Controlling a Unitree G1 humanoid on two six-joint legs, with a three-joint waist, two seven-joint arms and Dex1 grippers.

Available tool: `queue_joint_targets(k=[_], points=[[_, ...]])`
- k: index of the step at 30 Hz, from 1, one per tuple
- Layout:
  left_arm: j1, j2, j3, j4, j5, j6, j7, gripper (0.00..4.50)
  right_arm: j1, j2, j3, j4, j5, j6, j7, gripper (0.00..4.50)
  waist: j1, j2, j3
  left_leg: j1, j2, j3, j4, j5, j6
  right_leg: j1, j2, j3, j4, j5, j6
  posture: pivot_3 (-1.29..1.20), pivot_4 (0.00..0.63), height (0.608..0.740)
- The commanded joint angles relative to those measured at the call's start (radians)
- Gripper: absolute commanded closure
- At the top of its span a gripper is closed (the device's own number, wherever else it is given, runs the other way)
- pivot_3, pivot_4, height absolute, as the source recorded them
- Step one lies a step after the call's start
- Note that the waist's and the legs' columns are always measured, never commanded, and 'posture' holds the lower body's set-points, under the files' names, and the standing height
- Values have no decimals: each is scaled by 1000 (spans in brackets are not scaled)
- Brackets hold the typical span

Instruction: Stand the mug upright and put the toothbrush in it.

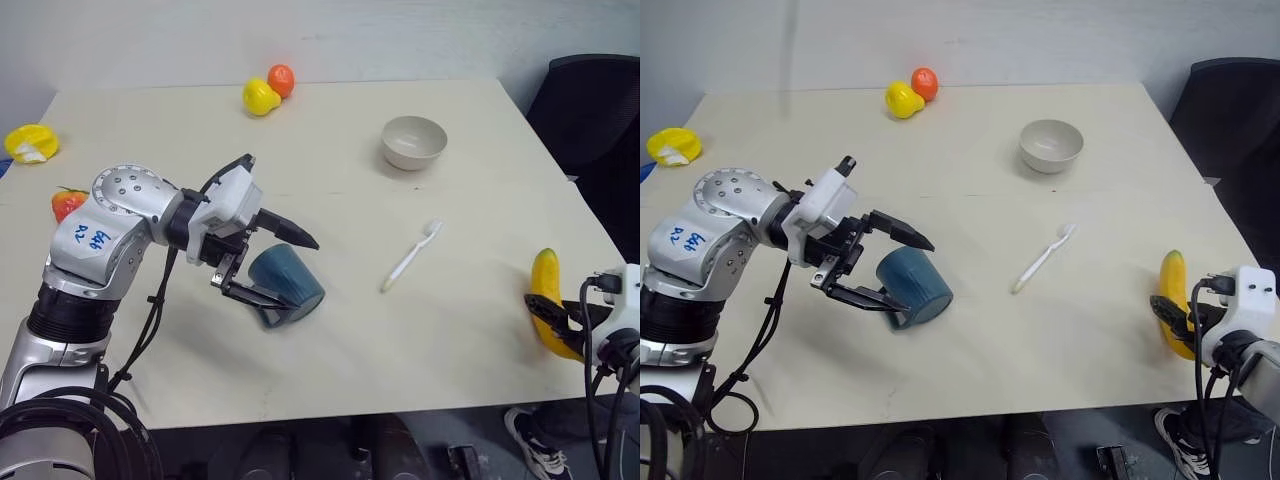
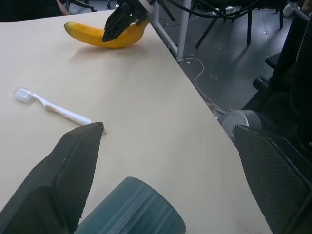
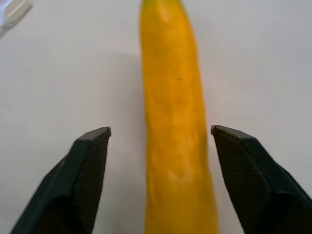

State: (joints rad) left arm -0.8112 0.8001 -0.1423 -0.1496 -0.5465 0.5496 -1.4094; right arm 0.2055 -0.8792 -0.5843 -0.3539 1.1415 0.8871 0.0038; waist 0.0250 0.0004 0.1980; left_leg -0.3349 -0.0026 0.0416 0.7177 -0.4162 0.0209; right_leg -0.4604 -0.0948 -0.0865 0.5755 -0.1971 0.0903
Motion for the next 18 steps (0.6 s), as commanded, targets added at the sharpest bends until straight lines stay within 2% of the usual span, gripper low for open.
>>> queue_joint_targets(k=[1,5,8,11,12,13,16,18], points=[[35,49,108,-66,-45,113,98,0,-24,-117,-106,-99,-12,37,100,345,-1,1,1,0,0,1,1,0,0,-1,0,0,0,0,1,0,150,740],[134,115,263,-171,-173,377,251,0,-74,-242,-111,-158,-1,81,251,345,-7,1,1,0,2,2,-1,0,1,-1,1,7,0,1,1,0,150,740],[268,116,467,-288,-258,650,466,0,-211,-347,-37,-171,50,80,409,345,-12,1,1,0,2,0,-1,0,1,-1,1,8,0,1,2,0,150,740],[369,108,608,-381,-272,894,617,0,-321,-403,67,-184,69,71,562,345,-13,0,1,3,2,-3,1,0,1,-2,1,9,0,1,2,0,150,740],[397,92,658,-405,-271,978,667,0,-359,-406,111,-192,69,56,614,345,-10,0,1,3,2,-4,1,0,1,-2,1,9,0,1,2,0,150,740],[445,71,716,-427,-308,1031,737,0,-413,-397,171,-188,77,54,658,2,-5,0,1,2,2,-4,1,0,1,-2,0,9,-1,1,2,0,150,740],[584,38,821,-430,-505,1065,970,0,-537,-368,329,-194,12,26,750,2,-2,0,1,3,1,-5,1,-1,1,-2,-1,9,-1,1,2,0,150,740],[668,14,833,-431,-647,1065,1158,0,-602,-341,403,-187,-33,6,797,2,0,-1,0,1,1,-6,2,-1,0,-3,-3,10,-1,1,2,0,150,740]])
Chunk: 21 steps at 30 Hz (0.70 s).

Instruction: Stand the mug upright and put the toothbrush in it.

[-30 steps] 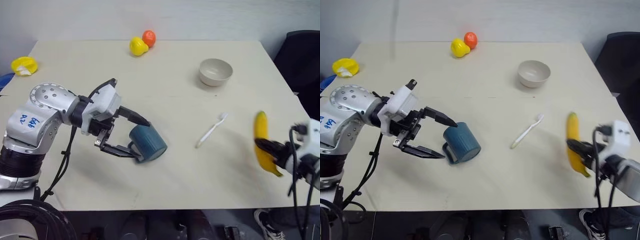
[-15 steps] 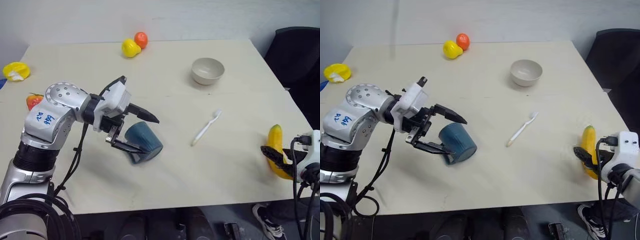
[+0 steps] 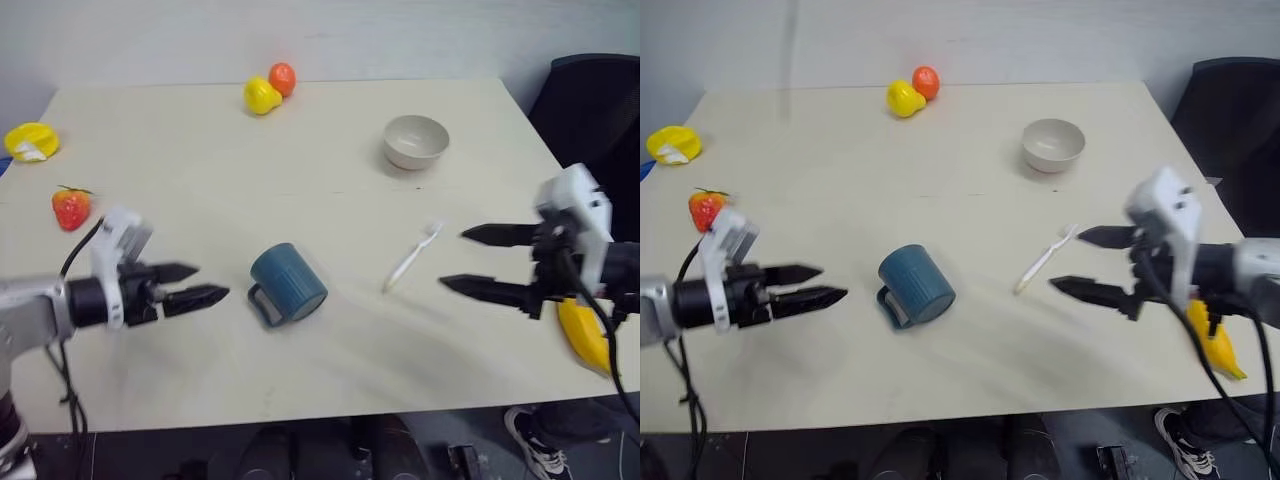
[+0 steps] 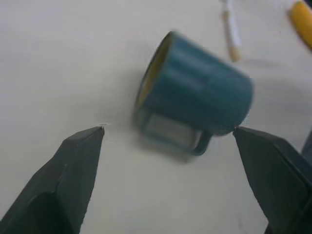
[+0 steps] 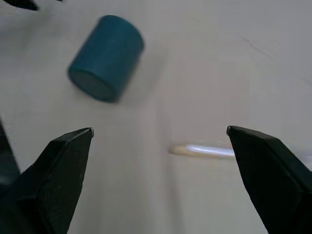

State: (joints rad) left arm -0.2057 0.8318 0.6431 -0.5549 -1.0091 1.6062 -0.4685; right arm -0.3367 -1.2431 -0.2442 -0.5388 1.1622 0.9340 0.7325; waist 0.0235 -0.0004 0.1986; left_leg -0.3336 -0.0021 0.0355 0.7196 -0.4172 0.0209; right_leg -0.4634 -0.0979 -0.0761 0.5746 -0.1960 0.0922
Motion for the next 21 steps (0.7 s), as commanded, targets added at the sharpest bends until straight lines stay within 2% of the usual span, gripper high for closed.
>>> queue_joint_targets(k=[1,2,4,5,6,9,11,16,21], points=[[100,-41,44,-22,-269,8,337,0,-94,42,94,6,-66,-45,93,2,2,0,0,0,0,-1,0,0,-1,0,-1,0,0,0,0,0,150,740],[123,-54,40,-15,-348,8,435,0,-120,57,117,11,-73,-44,110,2,3,0,0,0,-1,-1,0,0,-1,0,-2,0,1,0,0,0,150,740],[254,61,-99,18,-760,-290,831,0,-158,80,152,19,-98,-47,145,2,1,-2,0,0,-1,-2,1,0,-1,0,-4,0,1,0,0,0,150,740],[279,93,-168,26,-886,-413,979,0,-172,92,164,23,-109,-47,154,2,0,-3,0,0,0,-3,1,-1,-3,0,-8,1,1,0,-1,0,150,740],[282,107,-236,28,-951,-507,1079,0,-184,103,170,26,-113,-43,158,2,3,-2,0,1,0,-3,1,-2,-4,0,-11,0,3,-1,-2,0,150,740],[208,67,-388,38,-963,-642,1228,0,-198,130,165,15,-103,-25,157,2,6,0,0,2,-4,-3,1,-1,-4,0,-15,-1,2,-1,-3,0,150,740],[129,52,-483,76,-963,-659,1295,0,-181,139,145,-6,-93,-16,145,2,4,0,-1,2,-4,-2,1,0,-4,1,-13,-2,4,-1,-2,0,150,740],[-1,52,-598,176,-963,-618,1366,0,-143,153,95,-44,-65,9,95,2,3,0,-1,7,-7,4,0,0,-4,1,-3,-4,8,-1,-2,0,150,740],[-165,-4,-696,326,-963,-524,1370,0,-82,173,23,-97,-25,26,10,2,9,1,-1,19,-4,6,-3,0,-6,18,1,-4,5,-1,-3,0,150,740]])
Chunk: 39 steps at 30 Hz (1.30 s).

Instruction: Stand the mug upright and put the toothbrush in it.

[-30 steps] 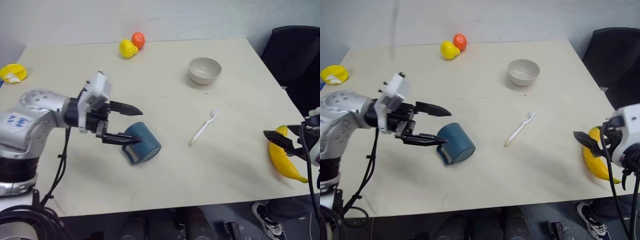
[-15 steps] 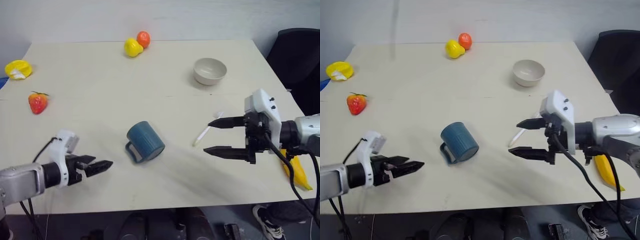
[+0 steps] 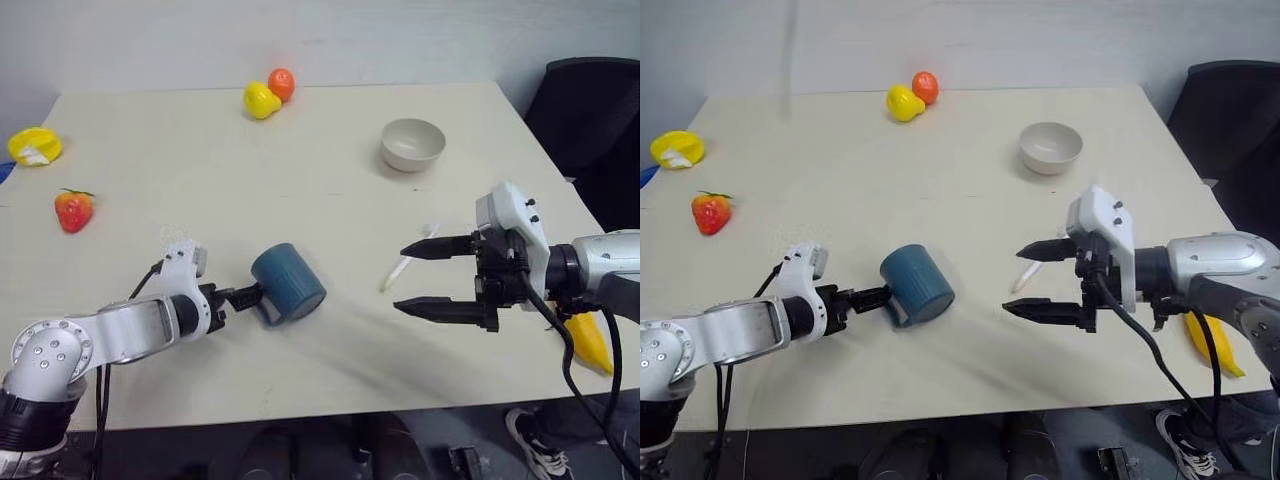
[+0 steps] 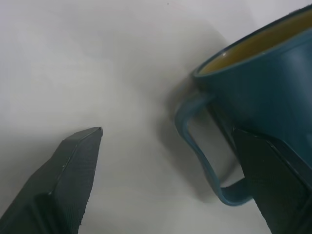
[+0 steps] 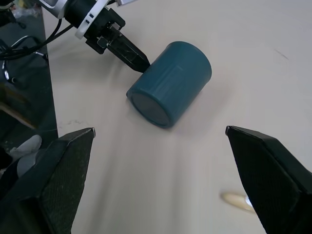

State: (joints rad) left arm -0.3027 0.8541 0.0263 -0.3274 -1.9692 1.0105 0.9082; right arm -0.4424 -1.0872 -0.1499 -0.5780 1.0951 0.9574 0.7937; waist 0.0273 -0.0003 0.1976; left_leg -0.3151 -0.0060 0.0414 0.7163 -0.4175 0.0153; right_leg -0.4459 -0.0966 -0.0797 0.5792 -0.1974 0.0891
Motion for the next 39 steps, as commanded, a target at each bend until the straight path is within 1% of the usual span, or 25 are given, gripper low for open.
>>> queue_joint_targets(k=[1,3,6,12,18,19,24,25,28,29,31,33,34,37,38,39], points=[[-102,-30,-106,131,-3,105,-17,0,38,22,-88,-72,54,5,-72,2,10,0,-1,1,0,-2,0,0,0,2,0,0,-4,0,0,0,150,740],[-154,-25,-147,183,-3,168,-56,0,58,35,-115,-92,83,7,-110,2,13,1,-2,1,-1,-2,0,0,0,3,1,0,-1,1,1,0,150,740],[-206,-20,-182,264,-3,232,-96,630,81,47,-143,-113,123,6,-162,0,13,5,-5,1,-2,-1,0,0,0,2,0,2,-1,1,1,0,150,740],[-283,-4,-224,365,-3,287,-122,2426,139,47,-183,-144,146,-5,-231,0,15,8,-7,6,-2,-2,0,0,0,2,0,1,-2,1,1,0,150,740],[-310,1,-233,393,-3,294,-122,4229,178,41,-204,-154,150,-16,-252,0,14,8,-7,7,0,-1,-1,0,0,2,0,2,-3,1,1,0,150,740],[-307,1,-230,394,-3,292,-121,4473,183,40,-208,-155,150,-16,-253,0,14,8,-7,7,0,-1,-1,0,-1,2,0,2,-3,1,1,0,150,740],[-289,10,-195,366,-3,250,-88,4473,198,35,-215,-150,141,-21,-247,0,12,8,-7,7,1,-1,-1,0,-1,2,0,2,-3,1,1,0,150,740],[-299,15,-177,347,25,230,-98,4473,196,36,-210,-146,134,-22,-249,0,11,8,-7,7,1,-1,-1,0,-1,2,0,2,-3,1,1,0,150,740],[-337,14,-115,270,213,170,-193,4473,195,41,-198,-135,101,-29,-253,0,11,7,-7,6,1,-2,-1,0,-1,2,0,2,-4,1,1,0,150,740],[-347,23,-108,229,328,130,-254,4473,193,46,-192,-133,86,-34,-257,0,10,7,-7,6,0,-1,-1,0,-1,2,1,2,-4,1,1,0,150,740],[-343,54,-116,119,603,-11,-404,4473,194,65,-177,-125,50,-48,-272,0,4,7,-7,5,-2,-1,-2,0,-1,2,3,0,-5,1,1,0,150,740],[-296,64,-121,28,837,-181,-534,4473,192,102,-157,-112,27,-59,-307,0,-1,7,-7,2,-1,0,-2,-1,-2,0,4,-1,-7,1,1,0,150,740],[-261,50,-121,0,915,-244,-579,4473,184,124,-146,-104,23,-58,-331,0,-2,7,-7,1,0,2,-3,-1,-2,-1,5,-2,-8,0,1,0,150,740],[-174,2,-138,-52,1147,-412,-658,4473,175,168,-128,-88,16,-51,-372,0,-5,7,-7,-1,0,9,-9,-1,-3,-2,5,-1,-10,0,1,0,150,740],[-144,-7,-156,-58,1257,-475,-664,4473,173,183,-120,-84,13,-49,-386,0,-5,7,-6,-1,0,12,-12,0,-2,-2,5,0,-11,0,1,0,150,740],[-120,-24,-172,-56,1337,-520,-675,4473,172,195,-113,-79,9,-48,-398,0,-5,7,-7,-1,1,13,-12,0,-2,-2,5,-1,-11,0,1,0,150,740]])
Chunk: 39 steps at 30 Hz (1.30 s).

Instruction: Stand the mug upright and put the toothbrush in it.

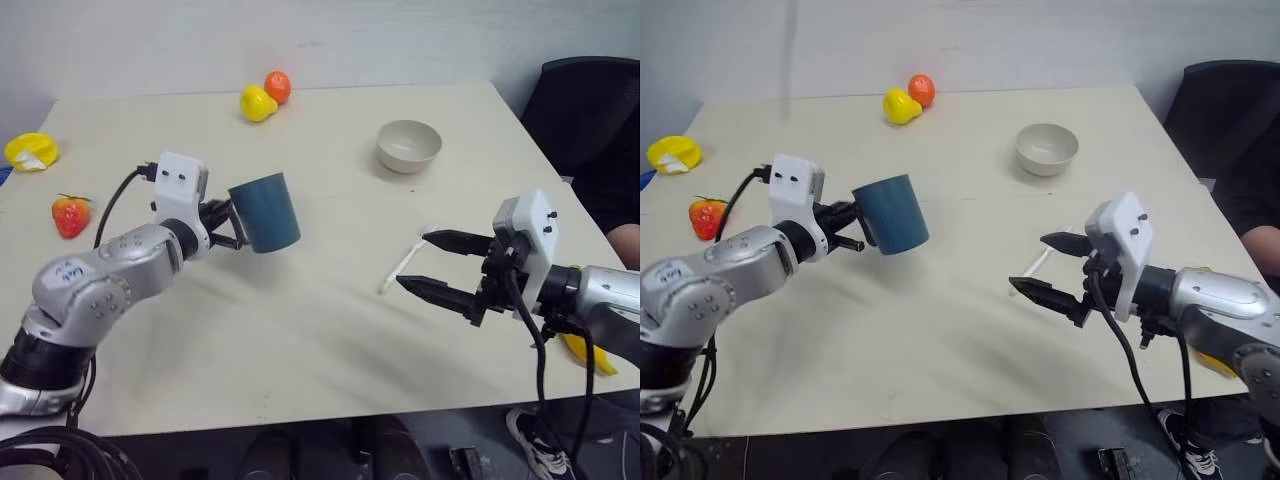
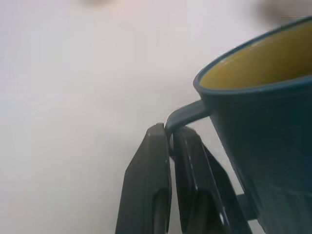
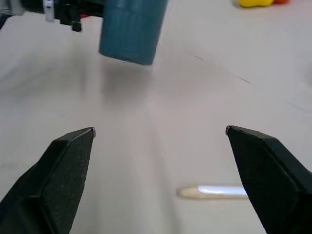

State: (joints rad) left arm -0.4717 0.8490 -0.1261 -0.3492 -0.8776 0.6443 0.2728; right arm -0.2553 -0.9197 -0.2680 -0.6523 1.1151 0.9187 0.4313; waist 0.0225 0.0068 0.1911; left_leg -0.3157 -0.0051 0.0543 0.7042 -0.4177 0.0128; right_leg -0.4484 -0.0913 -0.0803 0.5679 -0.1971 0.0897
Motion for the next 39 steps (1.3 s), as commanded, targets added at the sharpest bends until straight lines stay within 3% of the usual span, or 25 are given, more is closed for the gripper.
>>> queue_joint_targets(k=[1,5,8,17,20,22,25,29,34,39], points=[[72,-40,-40,-22,327,-199,-43,4473,-19,37,17,-2,-19,-9,-43,0,0,0,0,0,1,0,0,1,-1,0,1,0,-1,0,0,0,150,740],[137,-116,-95,73,616,-356,-52,4473,-33,48,44,3,-43,-9,-40,0,3,0,0,0,2,1,-1,1,-1,0,2,1,-1,0,0,0,150,740],[164,-167,-80,122,727,-427,-80,4473,-37,44,42,12,-46,-8,-31,0,4,0,0,0,2,0,-1,1,0,0,2,1,-1,0,0,0,150,740],[266,-234,107,29,736,-370,-209,1873,0,26,20,26,-54,1,-11,0,1,0,0,-1,4,-5,-1,-1,8,-2,-5,0,-2,1,2,0,150,740],[315,-222,203,-59,683,-272,-274,952,27,16,13,38,-85,-5,5,0,2,-1,0,-1,4,-5,-1,-2,8,-4,-5,-1,-2,2,2,0,150,740],[346,-178,320,-113,568,-165,-376,304,35,18,13,51,-109,-5,-3,0,2,-1,0,-2,3,-5,0,-2,9,-7,-6,0,-1,2,2,0,150,740],[332,-56,520,-128,274,67,-585,304,29,42,12,80,-131,18,-64,0,1,-1,0,-6,4,-5,1,-1,8,-13,-5,0,3,1,1,0,150,740],[250,207,587,-50,70,136,-1020,304,-9,180,16,121,-125,107,-310,0,1,-4,0,-6,4,-5,6,-1,6,-14,-4,-1,7,0,-1,0,150,740],[75,375,423,2,18,92,-1412,304,-84,427,11,160,-139,233,-625,0,-3,-1,0,-7,1,-4,9,-2,6,-14,-4,0,10,0,-2,0,150,740],[-199,327,174,88,117,24,-1603,304,-195,607,-27,287,-186,279,-791,0,-14,1,1,-8,0,3,10,-2,5,-16,-1,1,12,-1,-3,0,150,740]])
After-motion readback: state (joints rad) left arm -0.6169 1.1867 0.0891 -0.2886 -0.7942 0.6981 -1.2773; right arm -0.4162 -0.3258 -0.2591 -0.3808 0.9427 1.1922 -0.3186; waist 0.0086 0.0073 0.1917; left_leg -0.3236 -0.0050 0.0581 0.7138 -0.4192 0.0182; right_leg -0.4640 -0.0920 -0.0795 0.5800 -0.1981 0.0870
